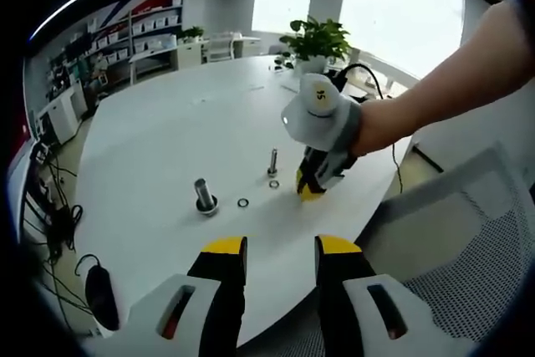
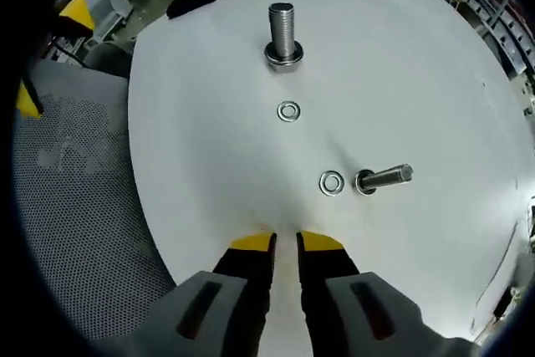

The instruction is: Place the washer onto the threaded stud by aligning its center hole with the stud, sliding it down to the base, and recovering from edge contact or off-axis alignment until the washer reaches the visible bottom stop.

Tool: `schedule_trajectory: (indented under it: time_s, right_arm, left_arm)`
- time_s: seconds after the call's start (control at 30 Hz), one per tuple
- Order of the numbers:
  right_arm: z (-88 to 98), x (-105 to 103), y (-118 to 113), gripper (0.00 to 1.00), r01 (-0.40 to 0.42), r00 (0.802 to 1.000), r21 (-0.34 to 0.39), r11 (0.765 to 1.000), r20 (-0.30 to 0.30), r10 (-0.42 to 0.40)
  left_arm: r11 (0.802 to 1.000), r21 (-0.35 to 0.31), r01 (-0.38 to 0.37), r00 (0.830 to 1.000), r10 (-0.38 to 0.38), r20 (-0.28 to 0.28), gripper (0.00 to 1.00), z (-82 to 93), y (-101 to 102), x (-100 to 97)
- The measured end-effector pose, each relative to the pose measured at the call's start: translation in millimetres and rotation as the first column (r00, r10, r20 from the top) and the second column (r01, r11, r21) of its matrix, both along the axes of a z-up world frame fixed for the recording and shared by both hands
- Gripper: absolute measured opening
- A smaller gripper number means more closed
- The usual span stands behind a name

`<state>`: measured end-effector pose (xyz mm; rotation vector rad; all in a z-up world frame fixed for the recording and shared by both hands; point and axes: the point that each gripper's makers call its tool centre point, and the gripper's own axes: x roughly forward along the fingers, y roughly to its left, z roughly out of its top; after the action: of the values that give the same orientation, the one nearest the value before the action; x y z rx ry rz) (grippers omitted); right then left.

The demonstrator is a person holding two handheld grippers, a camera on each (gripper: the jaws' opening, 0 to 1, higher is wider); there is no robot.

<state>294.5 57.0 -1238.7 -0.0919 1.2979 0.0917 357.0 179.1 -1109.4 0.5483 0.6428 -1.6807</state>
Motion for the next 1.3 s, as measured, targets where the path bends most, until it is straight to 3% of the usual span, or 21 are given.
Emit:
schedule_trajectory:
  time_s: [0.13, 0.37, 0.53, 0.9, 1.0, 1.3]
  right_arm:
    - [-0.7, 5.2, 1.7, 0.3, 0.002, 1.0, 0.009, 1.0, 0.029, -0.002]
    - [-0.1, 12.7, 0.9, 0.34, -0.061, 0.996, -0.013, 0.998, 0.06, 0.062]
    - [2.8, 22.7, 0.9, 0.35, -0.064, 0.993, -0.015, 0.998, 0.102, 0.065]
    - [0.4, 39.4, 1.0, 0.35, -0.114, 0.986, -0.043, 0.993, 0.121, 0.118]
    - [-2.2, 35.9, 0.7, 0.36, -0.109, 0.989, -0.036, 0.993, 0.091, 0.112]
    - [-2.4, 32.2, 8.2, 0.34, -0.087, 0.993, 0.03, 0.996, 0.086, 0.084]
  left_arm:
    - [1.0, -0.003, 0.0, 1.0, 0.0, -0.003, 0.31, 0.1, -0.5, 1.3]
    - [1.0, -0.004, 0.001, 1.0, -0.001, -0.004, 0.31, 0.4, 0.2, -0.5]
    - [1.0, -0.006, 0.0, 1.0, 0.0, -0.004, 0.3, 0.1, -0.7, -0.4]
    - [1.0, -0.003, -0.007, 1.0, 0.007, -0.005, 0.3, 0.1, 0.0, 1.4]
    - [1.0, -0.002, -0.008, 1.0, 0.008, -0.005, 0.3, 0.2, 0.4, 0.4]
    - [1.0, 0.001, -0.009, 1.0, 0.009, -0.003, 0.3, -0.7, 1.4, 1.6]
